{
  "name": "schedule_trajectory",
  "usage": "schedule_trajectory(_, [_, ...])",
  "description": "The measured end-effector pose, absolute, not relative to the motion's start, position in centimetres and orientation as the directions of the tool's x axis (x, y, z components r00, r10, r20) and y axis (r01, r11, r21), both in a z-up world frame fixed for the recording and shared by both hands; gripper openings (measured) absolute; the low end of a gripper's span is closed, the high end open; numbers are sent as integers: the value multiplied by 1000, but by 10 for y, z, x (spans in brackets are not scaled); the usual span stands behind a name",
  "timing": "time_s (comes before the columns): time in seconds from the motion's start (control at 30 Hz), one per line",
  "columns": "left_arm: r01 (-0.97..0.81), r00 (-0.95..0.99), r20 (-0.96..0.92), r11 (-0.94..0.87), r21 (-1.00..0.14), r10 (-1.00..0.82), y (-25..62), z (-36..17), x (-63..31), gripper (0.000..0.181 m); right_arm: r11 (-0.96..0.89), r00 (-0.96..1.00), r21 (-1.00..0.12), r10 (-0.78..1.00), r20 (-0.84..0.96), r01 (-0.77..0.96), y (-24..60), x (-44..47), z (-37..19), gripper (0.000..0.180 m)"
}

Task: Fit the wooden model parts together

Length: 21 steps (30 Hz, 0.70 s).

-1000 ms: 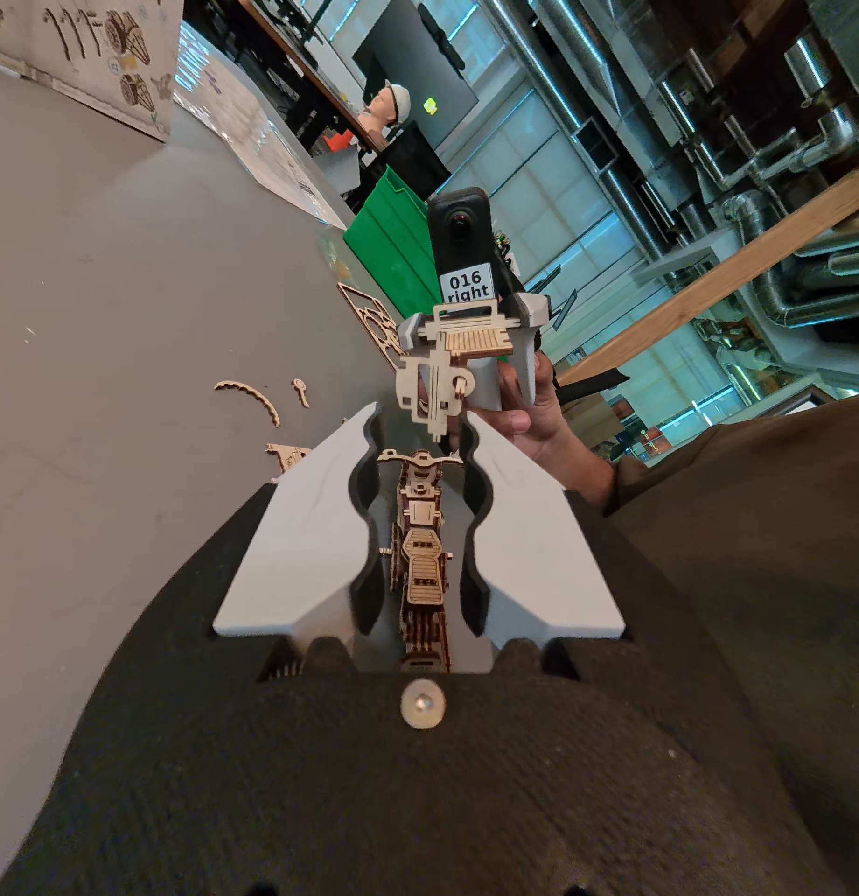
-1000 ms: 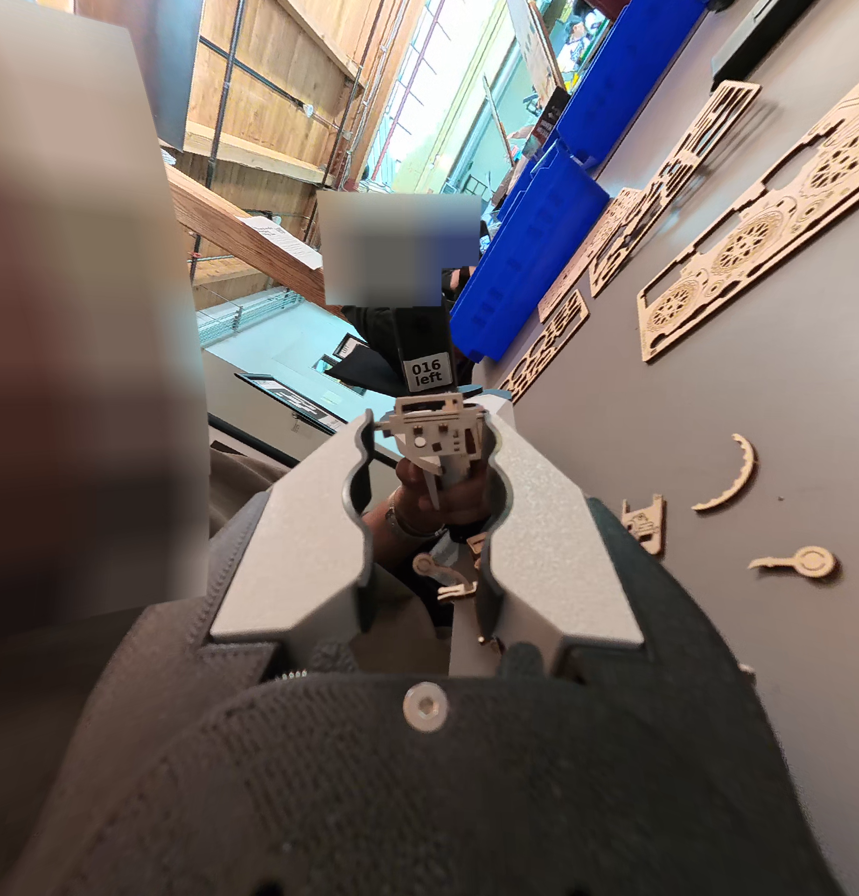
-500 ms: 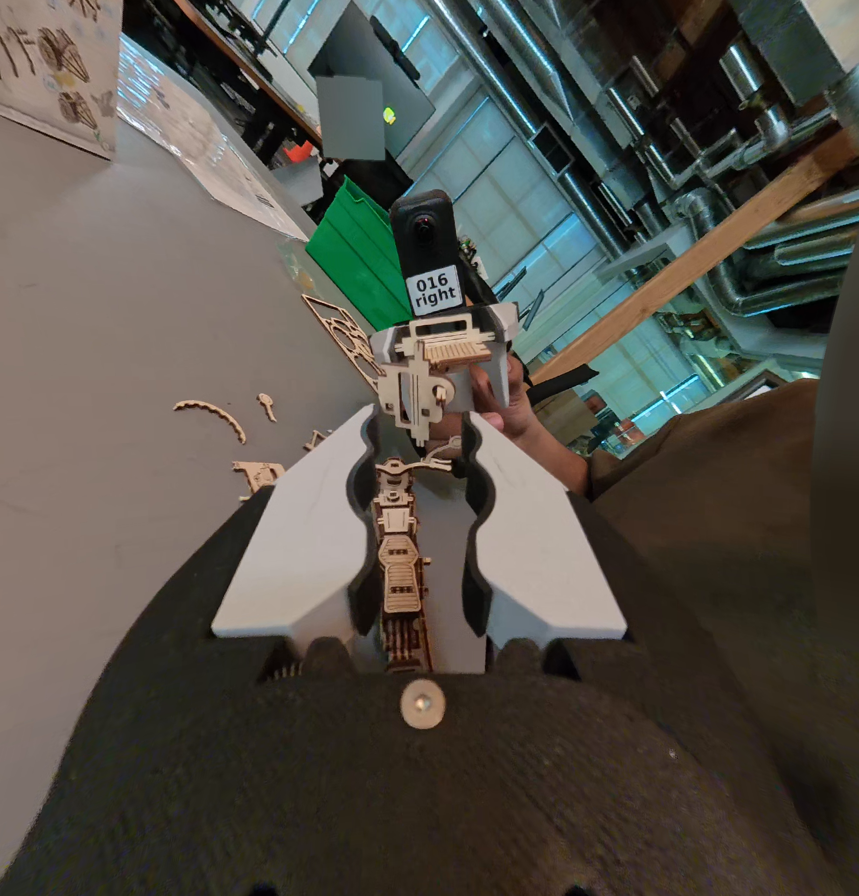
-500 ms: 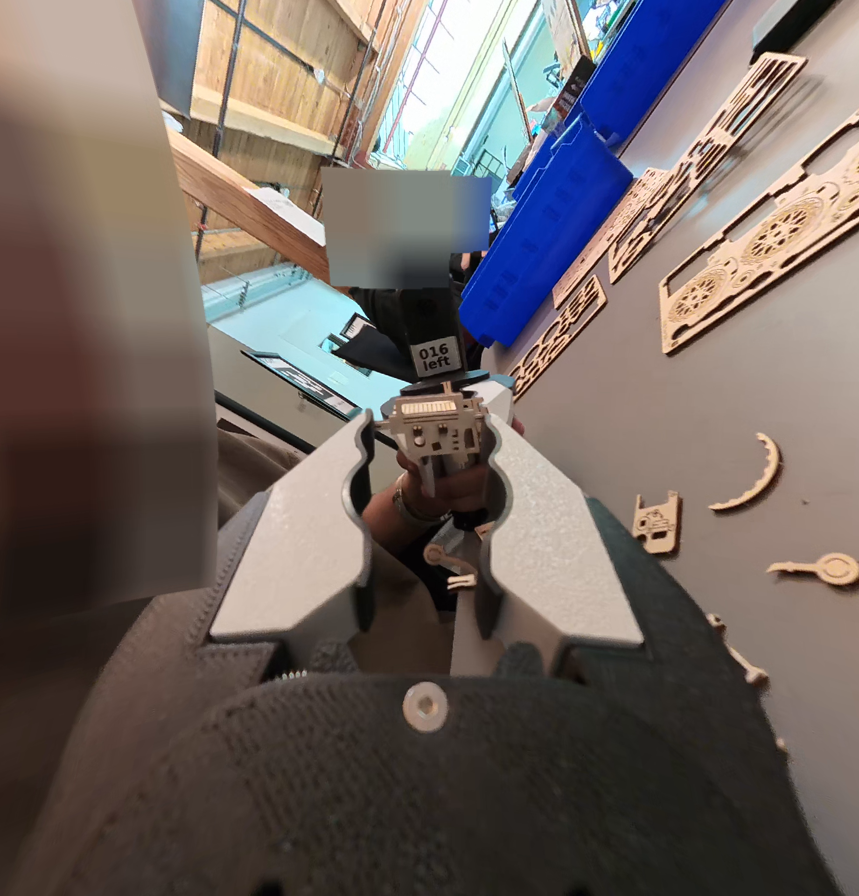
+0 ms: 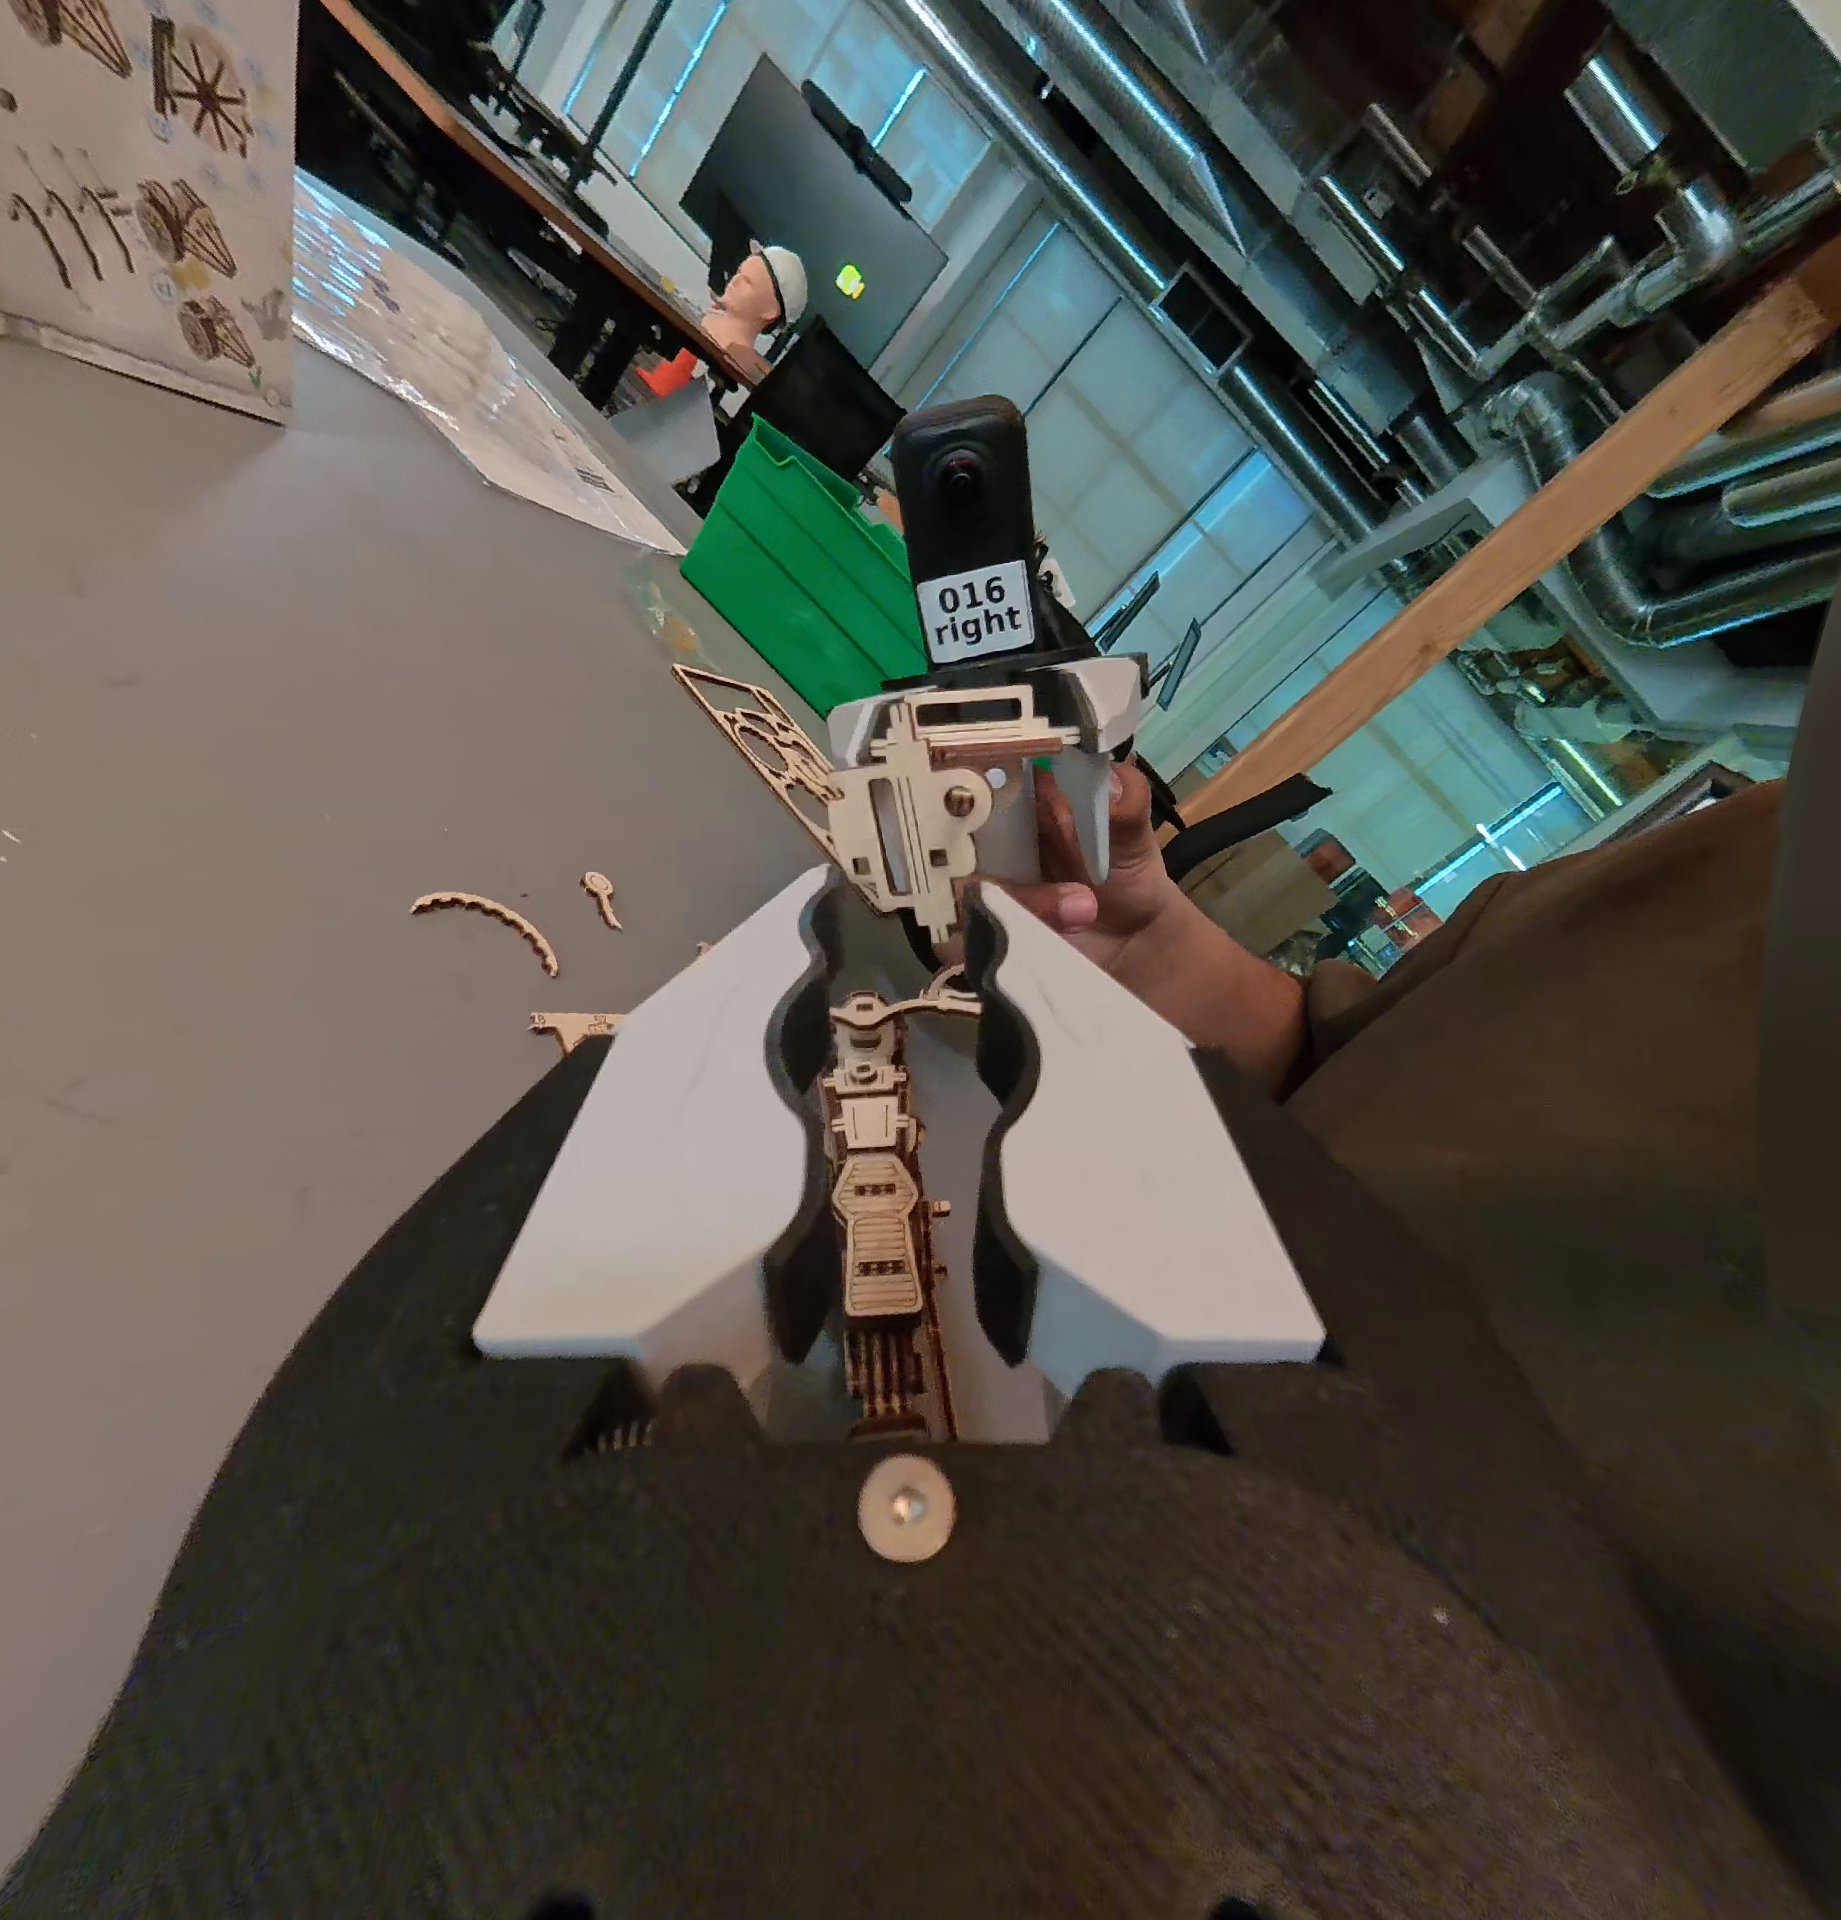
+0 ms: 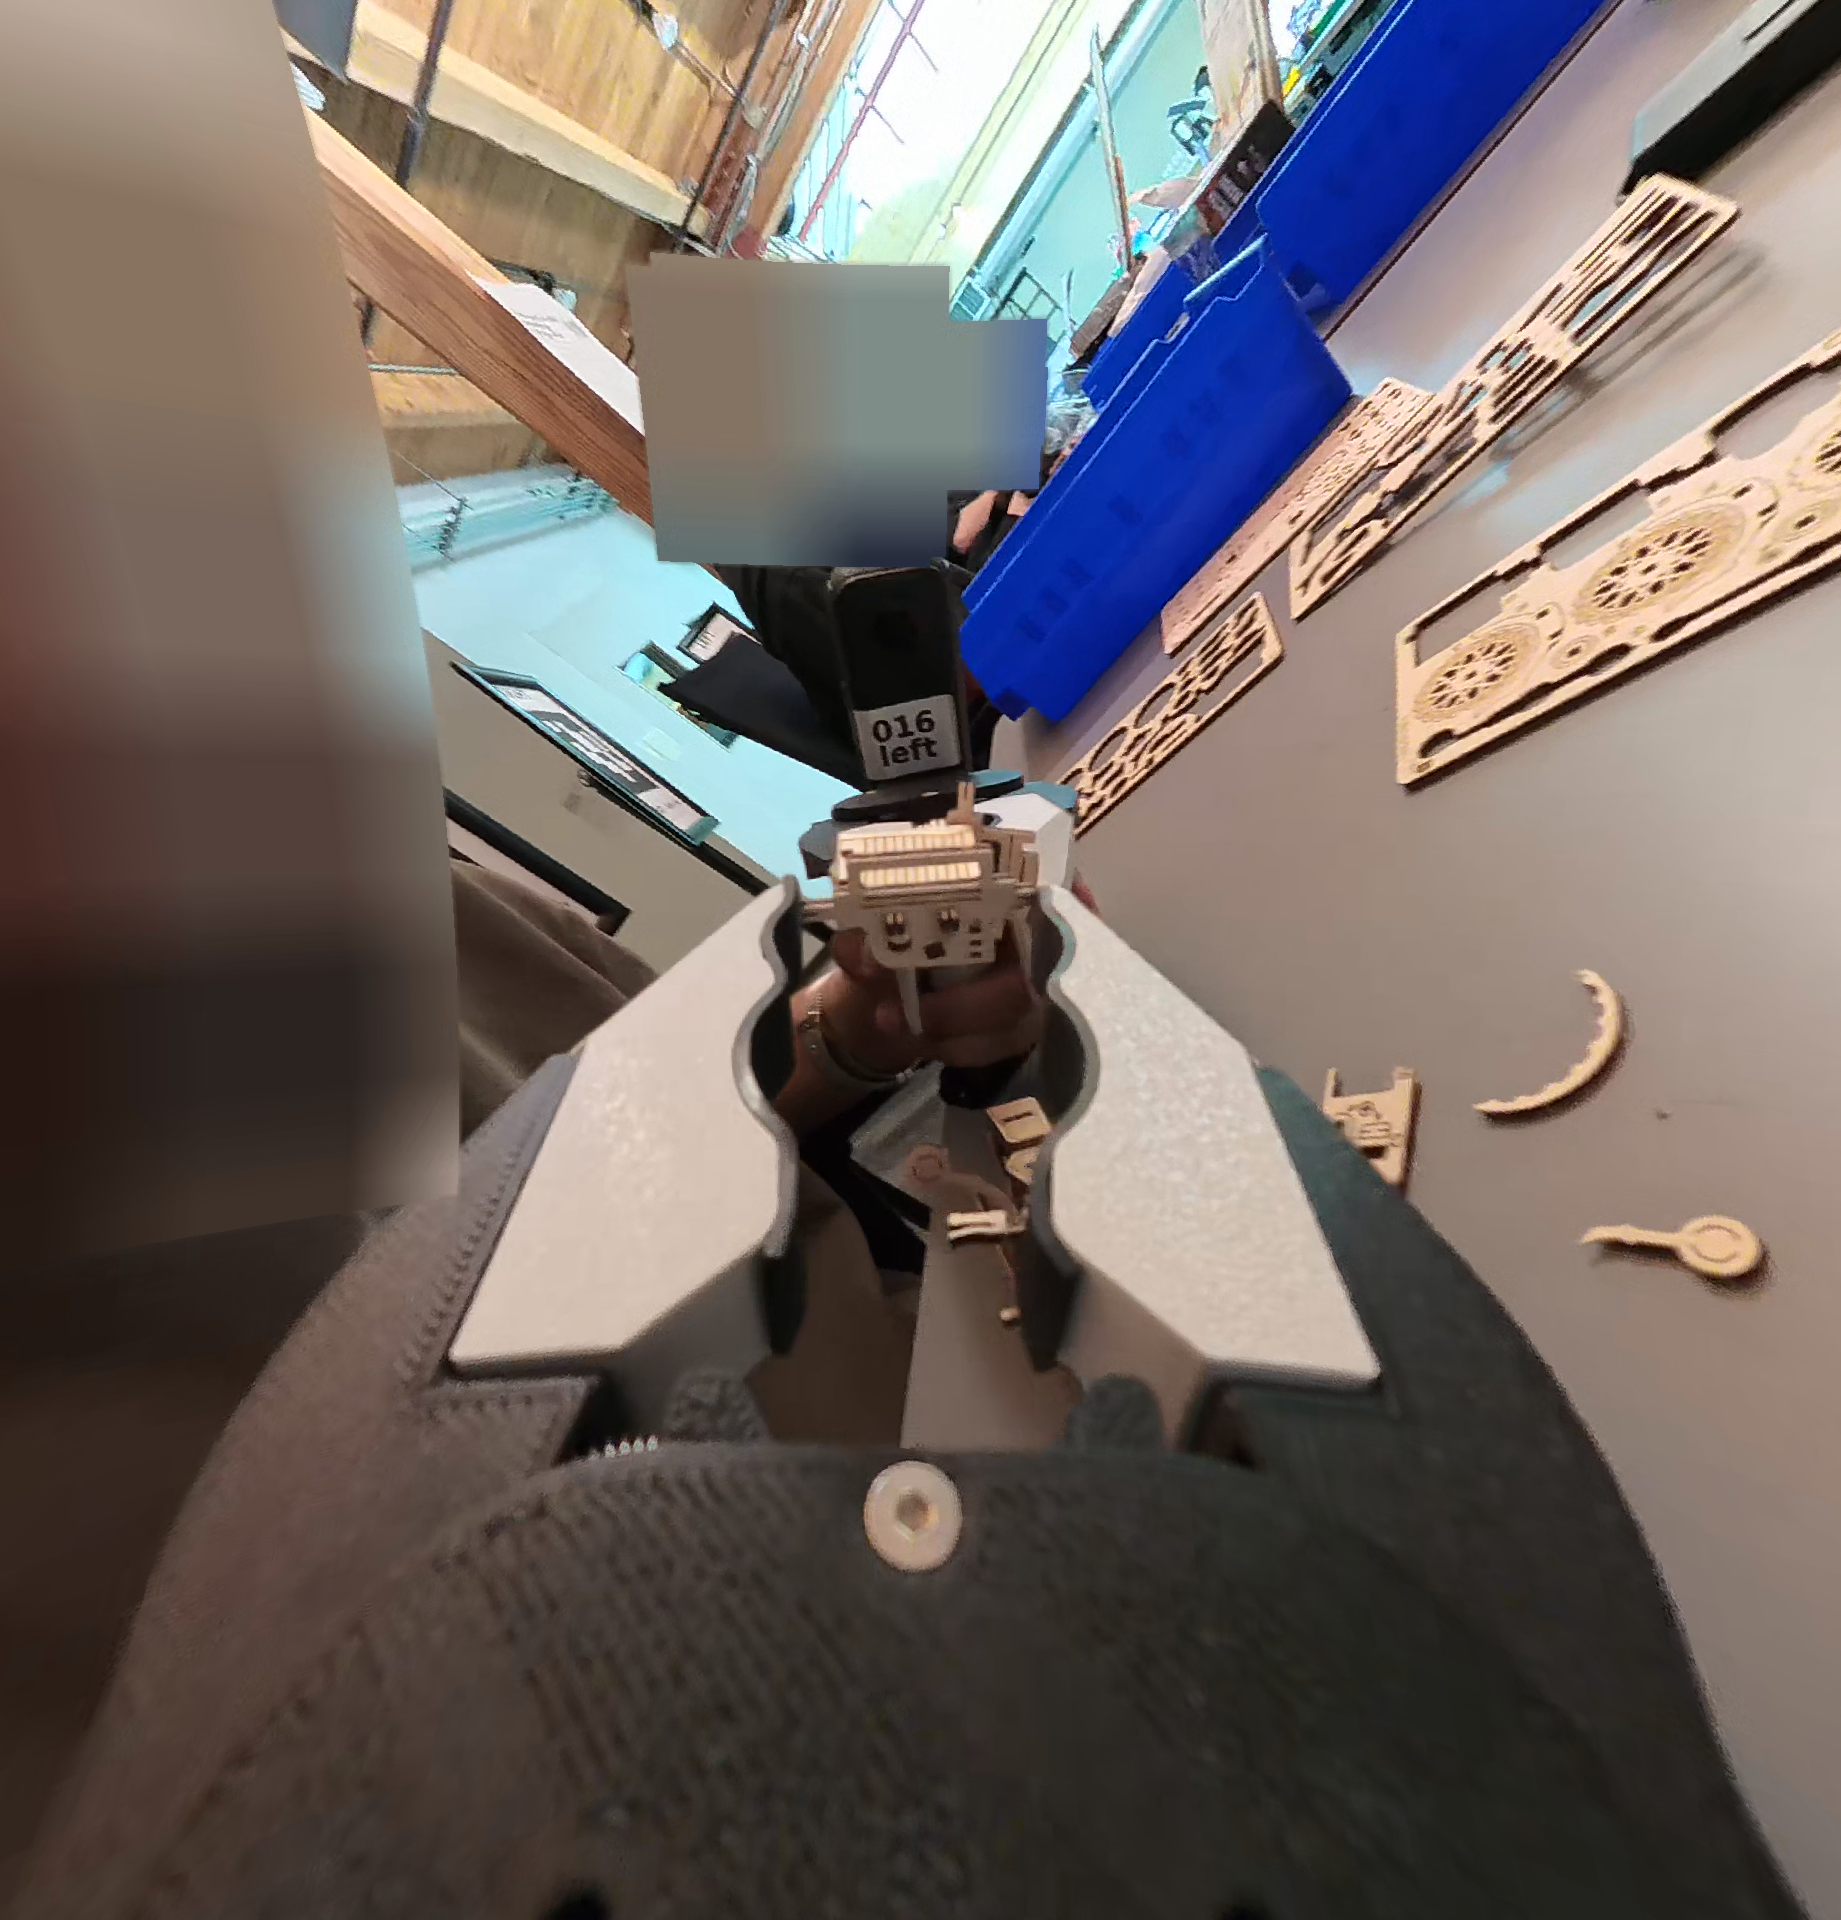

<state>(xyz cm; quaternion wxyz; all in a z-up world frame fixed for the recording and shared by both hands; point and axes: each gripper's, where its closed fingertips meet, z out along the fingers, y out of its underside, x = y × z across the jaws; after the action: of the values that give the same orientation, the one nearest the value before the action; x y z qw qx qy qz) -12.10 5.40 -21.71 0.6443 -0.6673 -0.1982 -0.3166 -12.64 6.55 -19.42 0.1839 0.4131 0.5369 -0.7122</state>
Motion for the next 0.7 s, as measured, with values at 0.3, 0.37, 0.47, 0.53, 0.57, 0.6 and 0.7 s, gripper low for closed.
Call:
schedule_trajectory(0.3, [774,613,780,-100,-625,-128,55,-223,-129,54,-425,-563,-605,235,-792,674,85,-138,-203,43])
schedule_trajectory(0.37, [790,598,794,-86,-607,-112,54,-225,-134,55,-418,-568,-637,292,-769,648,91,-141,-207,43])
schedule_trajectory(0.47, [825,547,827,-84,-559,-130,52,-225,-136,52,-384,-596,-693,353,-721,611,93,-141,-209,44])
schedule_trajectory(0.53, [877,445,871,-95,-471,-209,50,-219,-133,44,-367,-626,-722,362,-691,586,91,-139,-205,44])
schedule_trajectory(0.57, [902,384,884,-96,-421,-267,48,-212,-132,41,-355,-642,-739,367,-673,572,90,-137,-204,44])
schedule_trajectory(0.6, [914,351,876,-84,-398,-330,45,-203,-130,42,-340,-659,-759,376,-651,555,90,-135,-202,44])
schedule_trajectory(0.7, [863,410,829,-132,-487,-381,46,-192,-108,37,-293,-716,-834,429,-551,468,90,-131,-192,44])
